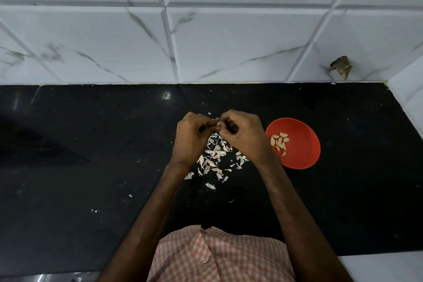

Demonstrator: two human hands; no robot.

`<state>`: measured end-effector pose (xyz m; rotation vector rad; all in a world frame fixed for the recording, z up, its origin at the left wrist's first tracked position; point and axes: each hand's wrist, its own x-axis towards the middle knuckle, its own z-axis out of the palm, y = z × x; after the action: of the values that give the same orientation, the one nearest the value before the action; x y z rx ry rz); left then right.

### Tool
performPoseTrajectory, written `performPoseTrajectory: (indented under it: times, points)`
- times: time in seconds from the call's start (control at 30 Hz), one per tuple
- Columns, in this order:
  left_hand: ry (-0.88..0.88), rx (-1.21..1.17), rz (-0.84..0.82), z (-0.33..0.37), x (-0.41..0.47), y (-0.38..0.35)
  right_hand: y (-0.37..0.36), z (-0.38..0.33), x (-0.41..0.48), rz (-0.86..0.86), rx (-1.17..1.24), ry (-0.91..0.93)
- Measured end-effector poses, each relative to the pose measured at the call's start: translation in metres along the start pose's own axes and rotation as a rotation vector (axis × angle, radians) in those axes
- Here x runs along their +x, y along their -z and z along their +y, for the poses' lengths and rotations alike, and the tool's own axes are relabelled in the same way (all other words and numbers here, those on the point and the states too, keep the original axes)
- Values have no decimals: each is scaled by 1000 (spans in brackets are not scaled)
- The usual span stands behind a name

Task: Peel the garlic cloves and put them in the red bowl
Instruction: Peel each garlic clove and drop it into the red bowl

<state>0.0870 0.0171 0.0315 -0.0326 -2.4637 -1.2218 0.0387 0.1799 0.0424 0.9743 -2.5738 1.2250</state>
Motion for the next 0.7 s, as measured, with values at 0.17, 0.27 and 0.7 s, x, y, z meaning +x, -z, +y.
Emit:
performPoseTrajectory:
  times: [0.17, 0.27, 0.7]
  points:
    - [86, -117, -4, -1, -3, -1, -1, 1, -1, 12, -32, -7]
    - [154, -319, -8, 0, -6, -3, -1, -1, -1, 10, 3, -39]
    - [405, -850, -22, -4, -10, -6, -6, -8, -2, 131, 269, -207]
